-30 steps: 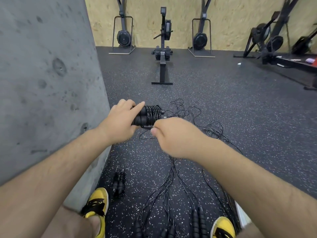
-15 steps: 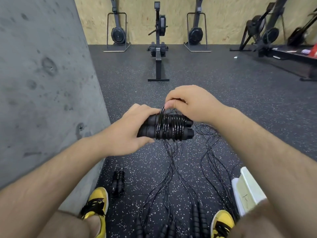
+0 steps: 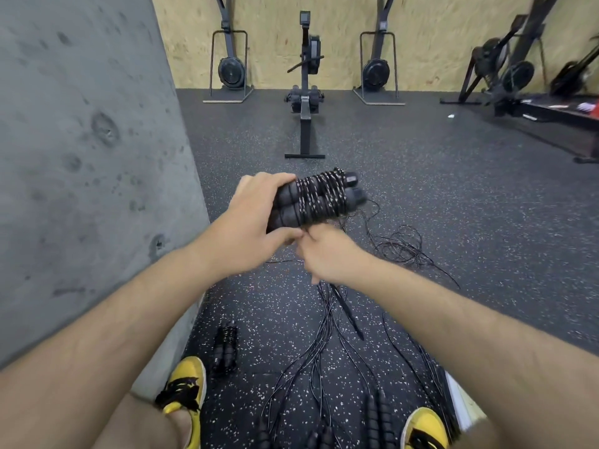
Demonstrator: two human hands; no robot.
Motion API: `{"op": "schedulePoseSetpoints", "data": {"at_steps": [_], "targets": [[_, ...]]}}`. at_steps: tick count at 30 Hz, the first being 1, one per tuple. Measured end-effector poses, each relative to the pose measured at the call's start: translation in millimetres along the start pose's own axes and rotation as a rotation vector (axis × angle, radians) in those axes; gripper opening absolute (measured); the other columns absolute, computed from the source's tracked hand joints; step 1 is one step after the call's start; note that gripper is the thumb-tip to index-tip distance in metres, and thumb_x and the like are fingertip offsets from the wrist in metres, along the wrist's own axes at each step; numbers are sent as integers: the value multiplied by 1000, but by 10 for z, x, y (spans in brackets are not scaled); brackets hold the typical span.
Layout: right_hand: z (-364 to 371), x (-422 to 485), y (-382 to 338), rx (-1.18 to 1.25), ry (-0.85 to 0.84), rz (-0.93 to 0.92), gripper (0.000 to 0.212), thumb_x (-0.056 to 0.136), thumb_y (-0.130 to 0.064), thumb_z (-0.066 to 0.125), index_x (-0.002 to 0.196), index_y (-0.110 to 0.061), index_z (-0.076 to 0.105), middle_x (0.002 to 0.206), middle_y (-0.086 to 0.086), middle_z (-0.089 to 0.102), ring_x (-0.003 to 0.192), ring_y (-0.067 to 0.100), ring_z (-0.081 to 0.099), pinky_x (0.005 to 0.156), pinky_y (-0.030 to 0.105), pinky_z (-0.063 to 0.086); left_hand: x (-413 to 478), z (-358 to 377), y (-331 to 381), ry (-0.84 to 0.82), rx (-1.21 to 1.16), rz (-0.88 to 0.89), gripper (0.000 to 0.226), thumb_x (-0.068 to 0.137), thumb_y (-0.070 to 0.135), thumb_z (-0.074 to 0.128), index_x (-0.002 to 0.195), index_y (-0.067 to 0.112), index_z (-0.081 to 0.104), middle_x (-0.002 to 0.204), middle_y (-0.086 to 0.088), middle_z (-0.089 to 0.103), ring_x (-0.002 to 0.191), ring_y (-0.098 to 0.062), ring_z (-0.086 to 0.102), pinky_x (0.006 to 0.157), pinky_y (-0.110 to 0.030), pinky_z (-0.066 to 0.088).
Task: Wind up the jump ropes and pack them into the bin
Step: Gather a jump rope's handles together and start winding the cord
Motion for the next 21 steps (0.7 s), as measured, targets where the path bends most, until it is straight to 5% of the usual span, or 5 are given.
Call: {"op": "schedulePoseSetpoints", "data": {"at_steps": [5, 9, 13, 16, 21], "targets": [[158, 4, -30, 320, -29, 88, 33, 108, -28, 31, 124, -11, 53, 95, 5, 60, 52, 17, 54, 48, 27, 45, 2, 60, -124, -73, 166, -10, 75, 79, 33, 70, 144, 8, 43, 128, -10, 46, 116, -27, 36, 104, -50, 34], [93, -31, -64, 315, 22, 90, 34, 108, -28, 32, 115, -7, 58, 70, 1, 49, 54, 15, 45, 51, 28, 37, 1, 46, -182, -153, 172, -36, 80, 74, 26, 59, 149, 9, 37, 131, -7, 41, 116, -24, 32, 105, -45, 33], [43, -99, -123, 327, -20, 145, 37, 108, -33, 30, 116, -8, 57, 74, 4, 55, 50, 20, 59, 55, 34, 53, -17, 70, -221, -160, 230, -22, 80, 82, 20, 68, 153, 8, 33, 134, -9, 40, 116, -25, 32, 105, -47, 34], [84, -193, -212, 254, -138, 172, 33, 108, -32, 28, 110, -12, 54, 74, 4, 57, 44, 12, 63, 58, 27, 44, -9, 100, -244, -152, 331, -14, 77, 81, 14, 64, 152, 4, 35, 135, -13, 42, 114, -25, 31, 99, -47, 35], [-121, -420, -532, -28, -182, 13, 34, 108, -26, 28, 97, -8, 54, 84, 10, 58, 77, 29, 60, 70, 37, 52, -10, 120, -352, -166, 440, -1, 75, 76, 1, 67, 147, 0, 41, 131, -18, 48, 111, -37, 41, 90, -53, 42]]}}
Point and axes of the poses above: each hand's wrist, its own x-axis towards the middle knuckle, its own z-axis out of the palm, y = z × x, the point moved 8 cm from there along x, towards the middle knuckle
